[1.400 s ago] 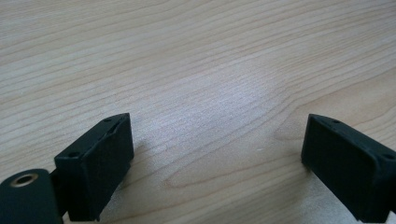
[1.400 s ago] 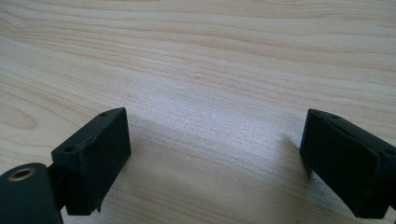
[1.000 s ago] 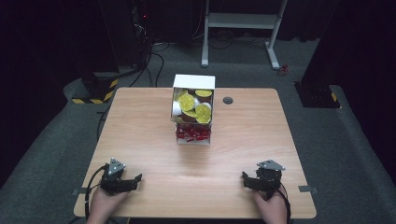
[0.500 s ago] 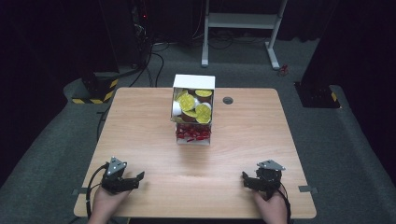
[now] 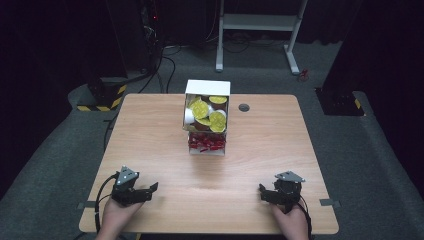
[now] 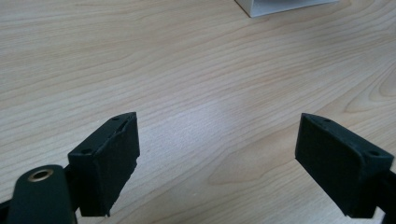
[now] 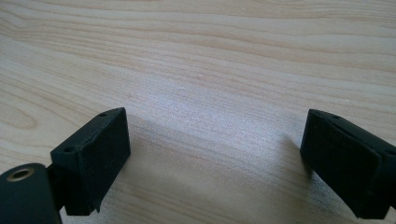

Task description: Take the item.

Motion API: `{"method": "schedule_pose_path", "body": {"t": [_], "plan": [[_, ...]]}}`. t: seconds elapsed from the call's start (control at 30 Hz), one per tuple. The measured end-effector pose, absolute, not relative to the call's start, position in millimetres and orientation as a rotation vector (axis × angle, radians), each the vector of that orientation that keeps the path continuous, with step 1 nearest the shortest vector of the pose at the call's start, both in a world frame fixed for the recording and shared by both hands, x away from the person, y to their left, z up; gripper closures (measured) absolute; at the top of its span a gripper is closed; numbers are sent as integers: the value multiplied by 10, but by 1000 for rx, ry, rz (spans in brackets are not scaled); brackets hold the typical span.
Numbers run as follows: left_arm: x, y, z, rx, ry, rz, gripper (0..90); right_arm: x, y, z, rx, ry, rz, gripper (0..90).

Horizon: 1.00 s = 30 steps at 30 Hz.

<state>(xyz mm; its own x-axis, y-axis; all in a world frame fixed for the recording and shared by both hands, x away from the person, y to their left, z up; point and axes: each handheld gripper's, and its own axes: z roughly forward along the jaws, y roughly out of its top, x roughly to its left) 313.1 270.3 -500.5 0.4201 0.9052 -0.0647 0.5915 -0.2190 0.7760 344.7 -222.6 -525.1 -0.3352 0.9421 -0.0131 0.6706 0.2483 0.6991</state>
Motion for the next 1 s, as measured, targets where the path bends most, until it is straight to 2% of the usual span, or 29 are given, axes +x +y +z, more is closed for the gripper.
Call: {"method": "schedule_pose_path", "body": {"t": [0.3,0.57,1.0], "plan": [[3222,2620,-4905,1861,1273,541,145,3447,-2231,-5251,1468,2098,847,82],[3281,2567,-4771,1864,1229,569,149,3447,-2230,-5251,1468,2098,846,82],[3339,2440,-4686,1863,1188,544,151,3446,-2231,-5251,1468,2099,846,82]]}}
